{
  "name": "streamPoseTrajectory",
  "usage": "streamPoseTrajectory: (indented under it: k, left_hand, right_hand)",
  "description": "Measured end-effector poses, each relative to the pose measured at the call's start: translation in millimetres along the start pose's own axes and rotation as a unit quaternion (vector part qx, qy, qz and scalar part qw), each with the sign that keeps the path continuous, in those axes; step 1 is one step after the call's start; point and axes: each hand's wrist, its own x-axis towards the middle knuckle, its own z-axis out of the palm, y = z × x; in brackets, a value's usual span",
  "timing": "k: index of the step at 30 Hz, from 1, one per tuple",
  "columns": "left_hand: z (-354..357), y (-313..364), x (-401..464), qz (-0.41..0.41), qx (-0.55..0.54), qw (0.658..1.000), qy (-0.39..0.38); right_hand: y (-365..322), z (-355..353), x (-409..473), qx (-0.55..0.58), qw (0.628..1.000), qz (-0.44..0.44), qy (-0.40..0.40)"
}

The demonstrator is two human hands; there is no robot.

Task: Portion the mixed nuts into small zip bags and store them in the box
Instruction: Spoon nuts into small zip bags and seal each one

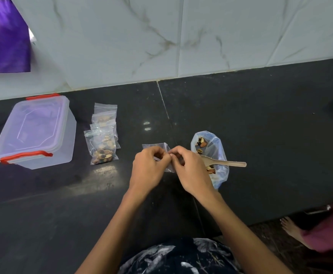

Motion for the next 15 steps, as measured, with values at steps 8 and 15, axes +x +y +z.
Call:
streamPoseTrajectory:
  k: [8, 15]
  left_hand:
    - [11.4, 5.7, -7.2, 0.009, 0.051, 0.996, 0.068]
    - [14.2, 2.3, -10.7, 0.007, 0.099, 0.993, 0.065]
  right_hand:
    - [-4.4, -6.2, 3.9, -0.028, 0.998, 0.057, 0.028]
    - [-2.7, -9.8, -2.4, -0.010, 0.995, 0.068, -0.078]
